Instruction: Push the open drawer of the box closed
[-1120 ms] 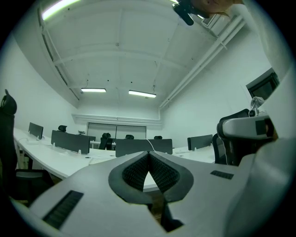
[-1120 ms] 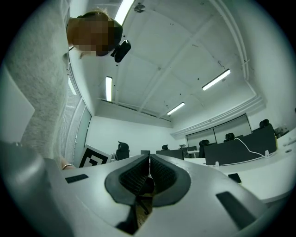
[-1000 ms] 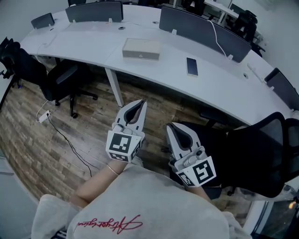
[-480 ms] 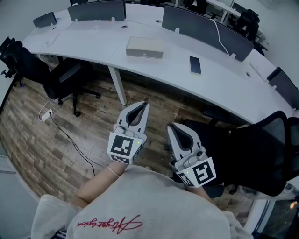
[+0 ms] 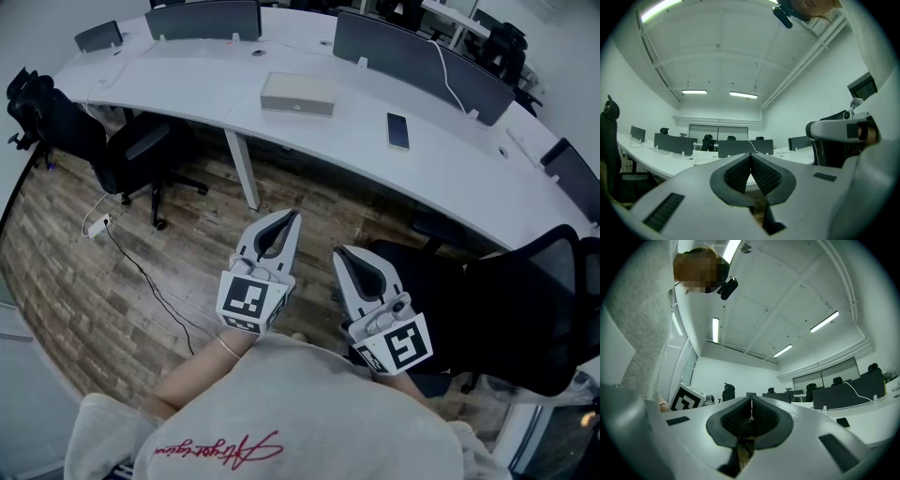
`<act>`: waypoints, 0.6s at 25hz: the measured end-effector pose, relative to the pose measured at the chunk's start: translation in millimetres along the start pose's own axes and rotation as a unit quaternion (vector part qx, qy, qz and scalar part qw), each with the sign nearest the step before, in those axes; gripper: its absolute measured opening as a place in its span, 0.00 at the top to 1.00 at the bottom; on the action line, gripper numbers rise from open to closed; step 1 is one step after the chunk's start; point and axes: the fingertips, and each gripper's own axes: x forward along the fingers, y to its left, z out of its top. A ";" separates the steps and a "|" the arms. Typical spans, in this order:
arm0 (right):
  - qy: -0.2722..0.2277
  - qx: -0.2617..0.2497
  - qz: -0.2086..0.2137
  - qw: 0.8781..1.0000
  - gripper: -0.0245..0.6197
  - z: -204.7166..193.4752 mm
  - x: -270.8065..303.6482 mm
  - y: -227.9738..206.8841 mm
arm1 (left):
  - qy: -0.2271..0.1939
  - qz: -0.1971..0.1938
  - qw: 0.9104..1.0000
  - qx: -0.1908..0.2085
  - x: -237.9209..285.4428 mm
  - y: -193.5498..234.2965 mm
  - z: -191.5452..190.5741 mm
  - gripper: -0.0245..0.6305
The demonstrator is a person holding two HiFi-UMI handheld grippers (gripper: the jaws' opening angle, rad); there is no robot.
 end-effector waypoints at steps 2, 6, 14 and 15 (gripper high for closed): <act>-0.001 0.000 -0.001 1.000 0.93 1.2 -1.8 0.9 | 0.002 -0.001 1.000 -0.007 -1.7 -2.3 -1.1 0.94; -0.004 -0.002 -0.003 1.000 0.93 4.1 -5.7 4.0 | -0.003 -0.005 1.000 -0.010 -3.3 -6.5 3.3 0.94; -0.003 -0.002 -0.007 1.000 0.93 3.4 -17.5 9.2 | -0.005 -0.011 1.000 -0.010 -9.0 -18.0 1.8 0.94; -0.003 -0.002 -0.009 1.000 0.93 3.6 -19.2 9.2 | -0.005 -0.011 1.000 -0.011 -9.6 -19.2 1.4 0.94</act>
